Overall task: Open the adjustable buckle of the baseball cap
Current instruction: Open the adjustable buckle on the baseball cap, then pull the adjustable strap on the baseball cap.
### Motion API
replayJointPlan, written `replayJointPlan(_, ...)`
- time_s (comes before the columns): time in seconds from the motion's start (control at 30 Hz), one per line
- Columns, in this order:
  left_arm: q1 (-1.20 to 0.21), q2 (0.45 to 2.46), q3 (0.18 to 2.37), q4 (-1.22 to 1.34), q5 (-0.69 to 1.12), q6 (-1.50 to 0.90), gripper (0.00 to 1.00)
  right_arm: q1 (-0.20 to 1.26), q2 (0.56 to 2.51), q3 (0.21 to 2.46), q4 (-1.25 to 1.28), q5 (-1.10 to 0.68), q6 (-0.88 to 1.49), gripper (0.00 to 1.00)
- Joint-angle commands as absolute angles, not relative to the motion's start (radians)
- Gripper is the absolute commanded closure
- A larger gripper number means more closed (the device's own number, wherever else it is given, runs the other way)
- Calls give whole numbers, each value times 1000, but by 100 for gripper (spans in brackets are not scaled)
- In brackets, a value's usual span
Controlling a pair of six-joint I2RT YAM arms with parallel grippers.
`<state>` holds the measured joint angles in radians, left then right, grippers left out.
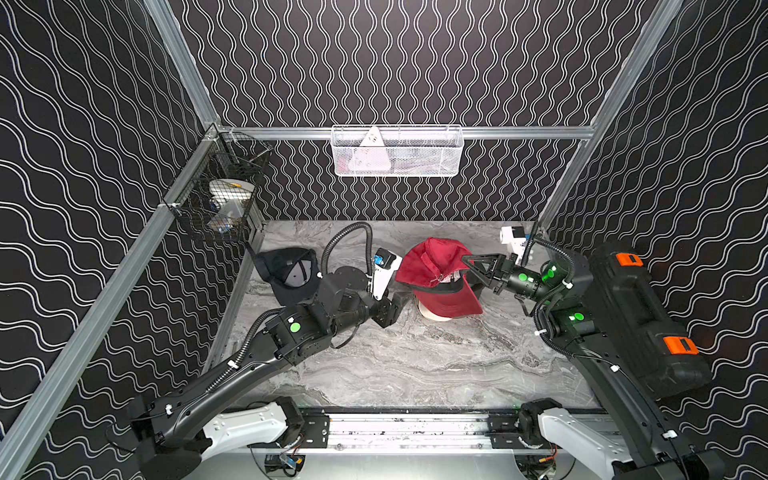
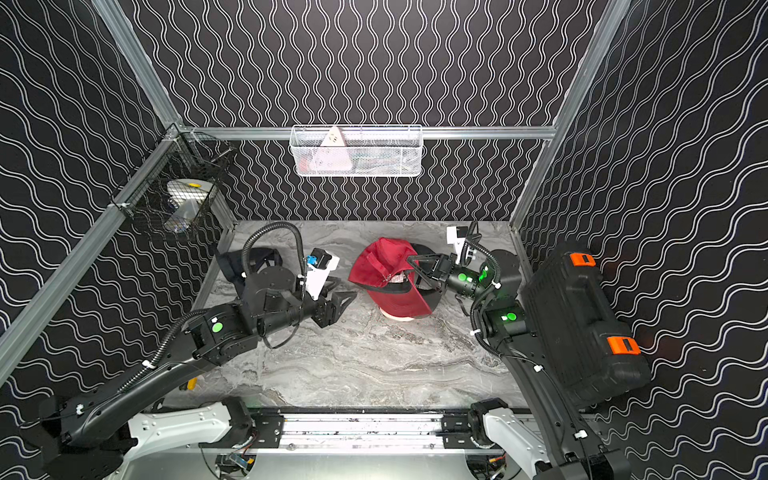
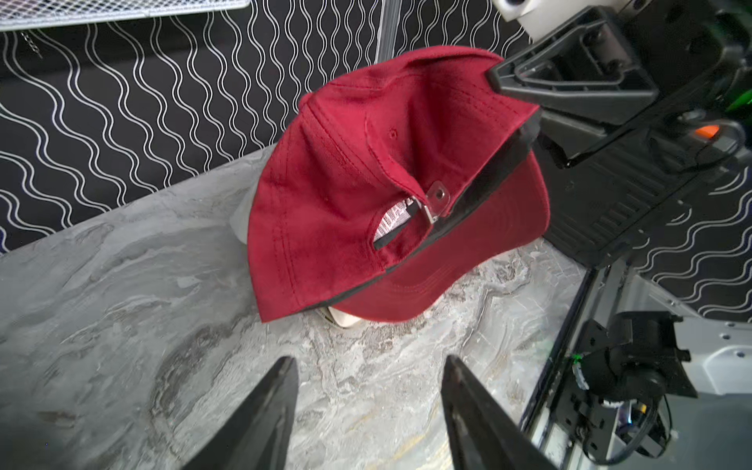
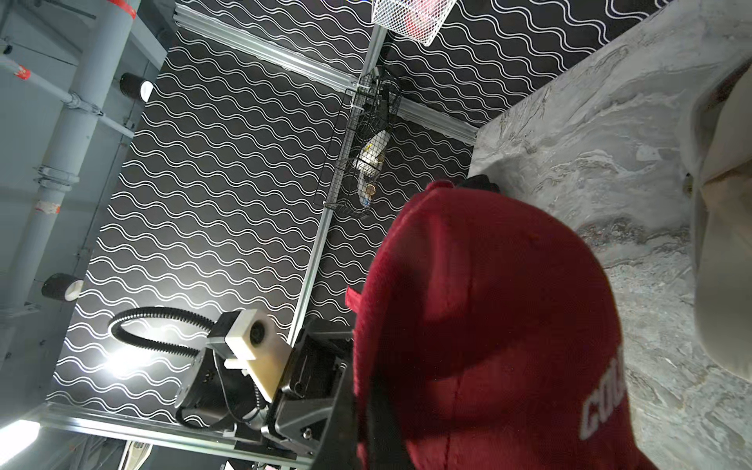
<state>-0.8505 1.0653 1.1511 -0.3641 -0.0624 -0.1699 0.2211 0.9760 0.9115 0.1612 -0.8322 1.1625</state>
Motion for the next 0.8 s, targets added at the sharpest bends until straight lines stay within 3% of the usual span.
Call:
replayJointPlan(0.0,-870,1088,1149,-204,-17,-120,39,222,976,928,229,-816,1213,100)
replayJointPlan(0.53,-957,1272,1200,-91,-71,-66,42,221,989,930,346,-837,1323,100)
replayJointPlan(0.77,-959,1327,1224,-60,-118,-58,51,222,970,924,356,-854,1341,100)
